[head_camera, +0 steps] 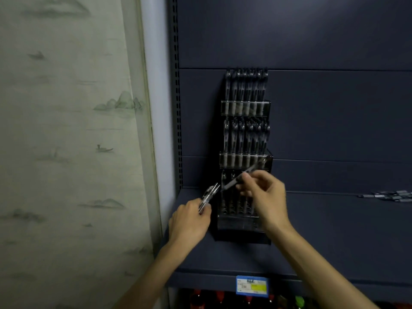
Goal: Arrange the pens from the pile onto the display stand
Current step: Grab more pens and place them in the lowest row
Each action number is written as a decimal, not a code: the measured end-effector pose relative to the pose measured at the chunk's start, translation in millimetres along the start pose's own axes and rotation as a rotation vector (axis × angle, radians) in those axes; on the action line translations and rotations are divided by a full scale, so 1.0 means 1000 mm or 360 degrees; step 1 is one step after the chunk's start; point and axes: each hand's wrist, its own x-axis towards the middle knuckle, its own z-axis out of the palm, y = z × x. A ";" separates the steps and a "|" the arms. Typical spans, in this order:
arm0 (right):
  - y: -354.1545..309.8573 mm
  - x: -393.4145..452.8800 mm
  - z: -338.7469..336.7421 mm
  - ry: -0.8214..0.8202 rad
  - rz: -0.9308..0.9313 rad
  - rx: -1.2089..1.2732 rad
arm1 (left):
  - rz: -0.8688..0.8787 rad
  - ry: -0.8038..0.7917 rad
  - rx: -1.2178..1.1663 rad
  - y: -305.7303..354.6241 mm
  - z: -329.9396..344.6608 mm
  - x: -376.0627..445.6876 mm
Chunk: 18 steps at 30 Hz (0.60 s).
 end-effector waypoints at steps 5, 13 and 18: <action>0.009 0.016 -0.007 0.0009 -0.0189 -0.0595 | -0.0029 -0.0020 0.0043 -0.011 -0.004 0.000; 0.026 0.016 0.012 -0.0210 -0.0417 -0.1154 | 0.0061 -0.0058 -0.0050 -0.011 -0.004 0.000; 0.029 0.015 0.018 -0.0184 -0.0386 -0.1319 | 0.0092 -0.0051 -0.0088 -0.012 -0.006 0.001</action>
